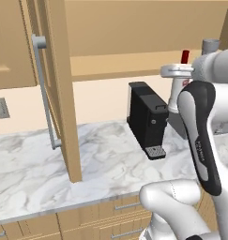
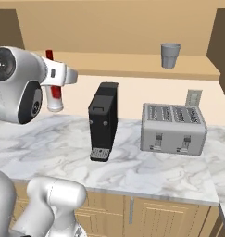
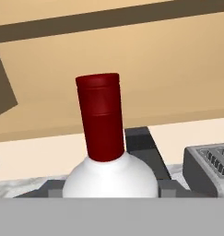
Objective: There is a bowl on the dining counter. Grab a lemon wedge from the fridge and place it in the bowl. Then get the liquor bottle and glass cup from the cabinet and place them next to the bowl.
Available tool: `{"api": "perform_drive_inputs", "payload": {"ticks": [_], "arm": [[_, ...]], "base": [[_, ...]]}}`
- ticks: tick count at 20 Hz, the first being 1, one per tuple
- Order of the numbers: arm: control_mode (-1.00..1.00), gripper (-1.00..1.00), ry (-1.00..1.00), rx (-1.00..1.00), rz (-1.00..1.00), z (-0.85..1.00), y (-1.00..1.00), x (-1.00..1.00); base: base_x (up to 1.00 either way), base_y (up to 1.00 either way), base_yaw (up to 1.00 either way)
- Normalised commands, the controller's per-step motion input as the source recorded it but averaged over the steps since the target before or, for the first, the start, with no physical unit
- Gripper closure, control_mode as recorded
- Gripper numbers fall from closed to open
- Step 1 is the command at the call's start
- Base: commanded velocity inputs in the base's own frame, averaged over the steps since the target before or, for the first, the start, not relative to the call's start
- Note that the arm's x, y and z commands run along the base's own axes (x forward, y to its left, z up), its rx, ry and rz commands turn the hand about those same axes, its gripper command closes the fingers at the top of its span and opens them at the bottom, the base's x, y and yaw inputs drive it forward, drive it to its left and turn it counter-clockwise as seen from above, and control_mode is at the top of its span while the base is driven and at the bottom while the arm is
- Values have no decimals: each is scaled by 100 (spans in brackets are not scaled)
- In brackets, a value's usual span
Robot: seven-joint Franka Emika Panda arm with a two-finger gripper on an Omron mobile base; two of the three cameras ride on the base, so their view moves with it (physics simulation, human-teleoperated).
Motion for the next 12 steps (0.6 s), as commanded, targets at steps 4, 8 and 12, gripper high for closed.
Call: {"api": "perform_drive_inputs", "payload": {"ticks": [4, 8, 12], "arm": [[100, 100, 0, 0, 0, 0, 0, 0], [100, 100, 0, 0, 0, 0, 0, 0], [100, 100, 0, 0, 0, 0, 0, 0]], "base": [[-93, 1, 0], [-100, -10, -1], [-100, -12, -12]]}}
